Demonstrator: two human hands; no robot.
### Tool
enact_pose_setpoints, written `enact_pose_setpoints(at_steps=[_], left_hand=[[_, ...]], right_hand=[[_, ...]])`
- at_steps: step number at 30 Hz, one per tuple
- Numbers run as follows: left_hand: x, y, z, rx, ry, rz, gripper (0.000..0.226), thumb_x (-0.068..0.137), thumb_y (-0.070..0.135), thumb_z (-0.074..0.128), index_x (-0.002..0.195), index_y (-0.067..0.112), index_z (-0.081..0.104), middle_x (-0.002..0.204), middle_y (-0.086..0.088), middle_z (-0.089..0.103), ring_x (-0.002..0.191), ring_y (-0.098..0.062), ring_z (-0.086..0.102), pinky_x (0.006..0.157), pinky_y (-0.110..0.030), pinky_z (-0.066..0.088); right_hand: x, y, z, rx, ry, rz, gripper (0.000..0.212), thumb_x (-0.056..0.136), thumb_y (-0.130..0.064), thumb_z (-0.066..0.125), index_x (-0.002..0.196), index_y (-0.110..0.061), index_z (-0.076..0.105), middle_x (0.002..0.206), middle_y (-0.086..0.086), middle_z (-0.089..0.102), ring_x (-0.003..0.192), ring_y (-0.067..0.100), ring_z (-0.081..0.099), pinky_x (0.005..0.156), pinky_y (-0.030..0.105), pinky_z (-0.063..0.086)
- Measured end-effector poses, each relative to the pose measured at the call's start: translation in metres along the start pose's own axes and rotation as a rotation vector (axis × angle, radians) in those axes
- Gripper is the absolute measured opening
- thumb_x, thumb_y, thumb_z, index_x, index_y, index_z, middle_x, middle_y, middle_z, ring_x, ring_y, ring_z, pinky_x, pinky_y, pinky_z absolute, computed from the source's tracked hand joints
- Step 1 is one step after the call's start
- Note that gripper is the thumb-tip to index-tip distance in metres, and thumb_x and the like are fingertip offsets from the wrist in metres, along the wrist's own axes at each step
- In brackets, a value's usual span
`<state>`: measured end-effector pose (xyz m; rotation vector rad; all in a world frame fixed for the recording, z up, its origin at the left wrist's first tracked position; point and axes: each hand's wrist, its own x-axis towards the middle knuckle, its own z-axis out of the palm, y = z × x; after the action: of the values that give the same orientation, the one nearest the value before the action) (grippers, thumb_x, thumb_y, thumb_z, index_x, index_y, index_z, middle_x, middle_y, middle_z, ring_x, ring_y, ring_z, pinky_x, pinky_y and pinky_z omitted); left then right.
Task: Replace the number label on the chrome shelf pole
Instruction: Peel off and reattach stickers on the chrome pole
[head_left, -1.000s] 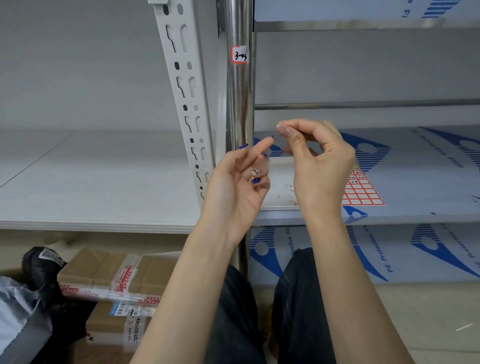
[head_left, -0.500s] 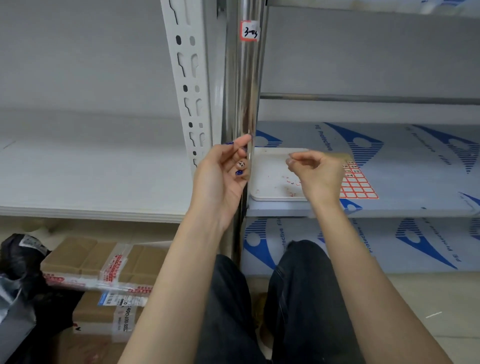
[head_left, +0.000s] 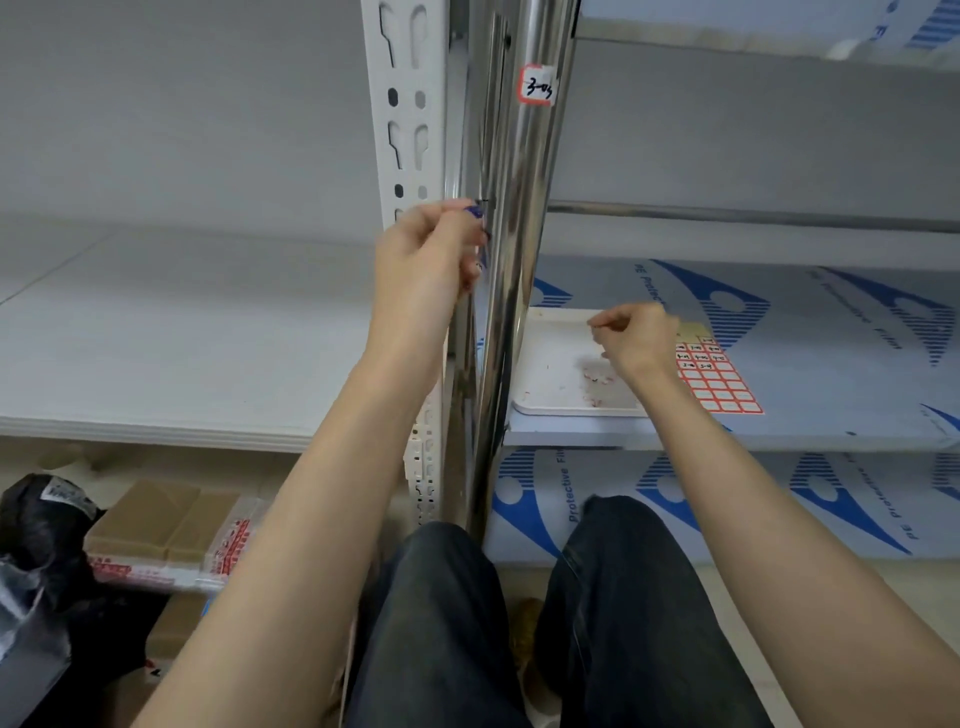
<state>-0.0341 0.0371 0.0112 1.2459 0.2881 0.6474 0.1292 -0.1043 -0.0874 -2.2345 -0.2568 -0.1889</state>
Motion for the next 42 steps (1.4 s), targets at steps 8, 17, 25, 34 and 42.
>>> enact_pose_setpoints(at_steps=[8, 17, 25, 34, 42], left_hand=[[0.04, 0.031, 0.027, 0.614, 0.037, 0.604, 0.036, 0.08, 0.025, 0.068, 0.112, 0.012, 0.057, 0.089, 0.007, 0.055, 0.06, 0.002, 0.049, 0.068, -0.012, 0.044], [0.053, 0.026, 0.036, 0.731, 0.006, 0.647, 0.037, 0.08, 0.028, 0.07, 0.113, 0.013, 0.062, 0.099, 0.005, 0.066, 0.09, -0.008, 0.061, 0.081, -0.019, 0.049], [0.061, 0.034, 0.035, 0.963, 0.067, 0.739, 0.038, 0.081, 0.045, 0.055, 0.093, 0.012, 0.069, 0.08, -0.002, 0.07, 0.077, -0.021, 0.064, 0.075, -0.036, 0.051], [0.044, 0.063, 0.041, 1.916, -0.155, 0.842, 0.022, 0.095, -0.006, 0.032, 0.106, 0.001, 0.05, 0.084, -0.016, 0.033, 0.06, -0.027, 0.032, 0.048, -0.032, 0.019], [0.04, 0.059, 0.044, 2.048, -0.135, 0.82, 0.028, 0.096, -0.003, 0.028, 0.114, -0.002, 0.049, 0.108, -0.022, 0.053, 0.094, -0.043, 0.056, 0.06, -0.038, 0.033]], right_hand=[[-0.009, -0.098, -0.045, 0.48, 0.082, -0.25, 0.017, 0.091, -0.007, 0.058, 0.104, -0.01, 0.068, 0.096, 0.006, 0.07, 0.09, 0.015, 0.069, 0.077, 0.032, 0.059], [-0.036, -0.136, -0.067, 0.566, 0.249, -0.567, 0.018, 0.088, -0.015, 0.063, 0.105, -0.012, 0.065, 0.099, -0.003, 0.068, 0.093, 0.007, 0.065, 0.077, 0.034, 0.059], [-0.03, -0.127, -0.061, 0.588, 0.191, -0.504, 0.015, 0.09, -0.017, 0.057, 0.101, -0.017, 0.066, 0.096, -0.003, 0.069, 0.095, 0.013, 0.066, 0.084, 0.044, 0.056], [-0.016, -0.137, -0.049, 0.659, -0.014, -0.35, 0.031, 0.099, -0.025, 0.042, 0.123, -0.014, 0.058, 0.113, -0.007, 0.063, 0.114, 0.014, 0.058, 0.1, 0.046, 0.047], [-0.012, -0.156, -0.038, 0.945, -0.282, -0.239, 0.039, 0.104, -0.028, 0.032, 0.081, -0.016, 0.061, 0.079, 0.004, 0.059, 0.073, 0.014, 0.053, 0.06, 0.027, 0.038]])
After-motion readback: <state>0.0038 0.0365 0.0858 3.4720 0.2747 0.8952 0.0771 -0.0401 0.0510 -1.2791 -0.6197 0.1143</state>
